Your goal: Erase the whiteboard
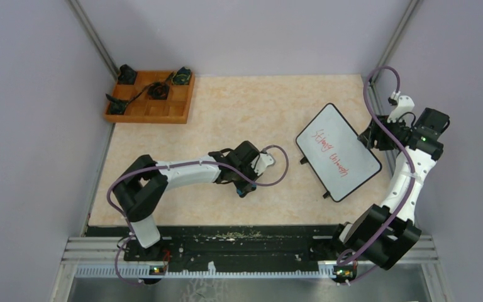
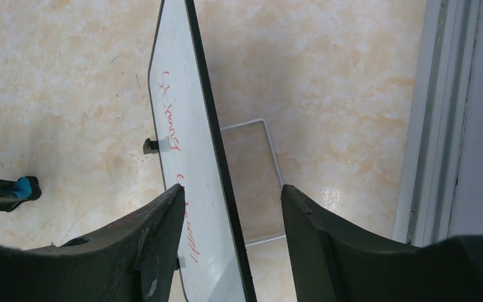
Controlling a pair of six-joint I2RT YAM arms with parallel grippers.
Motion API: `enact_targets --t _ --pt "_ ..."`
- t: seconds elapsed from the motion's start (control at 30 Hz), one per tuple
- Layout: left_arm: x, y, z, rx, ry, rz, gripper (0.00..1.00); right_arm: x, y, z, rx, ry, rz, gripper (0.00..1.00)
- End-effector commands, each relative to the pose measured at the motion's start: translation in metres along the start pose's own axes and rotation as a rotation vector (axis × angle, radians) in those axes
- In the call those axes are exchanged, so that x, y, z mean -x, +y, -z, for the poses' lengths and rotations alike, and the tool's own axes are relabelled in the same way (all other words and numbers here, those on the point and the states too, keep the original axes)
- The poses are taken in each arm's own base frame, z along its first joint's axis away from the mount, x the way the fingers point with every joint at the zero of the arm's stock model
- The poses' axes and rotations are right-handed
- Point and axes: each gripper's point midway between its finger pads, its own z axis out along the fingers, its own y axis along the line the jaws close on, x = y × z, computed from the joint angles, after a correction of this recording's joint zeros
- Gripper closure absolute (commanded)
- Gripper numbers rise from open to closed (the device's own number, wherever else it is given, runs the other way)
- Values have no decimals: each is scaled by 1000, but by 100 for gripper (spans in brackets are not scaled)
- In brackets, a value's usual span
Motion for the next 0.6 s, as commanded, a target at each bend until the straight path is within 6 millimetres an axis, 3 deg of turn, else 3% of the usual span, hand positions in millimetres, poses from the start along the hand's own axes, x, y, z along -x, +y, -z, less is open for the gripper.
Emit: enact_targets --t 0.0,0.03,0.23,0.57 --pt "8 0 1 13 -21 10 94 8 1 2 3 -36 38 42" --pt "12 2 4 26 -37 18 100 8 1 2 2 -37 39 42" --pt "35 3 26 45 -149 55 100 8 2 3 3 -37 37 42" --pt "88 -1 83 50 -503 123 100 17 3 7 -6 -56 34 42"
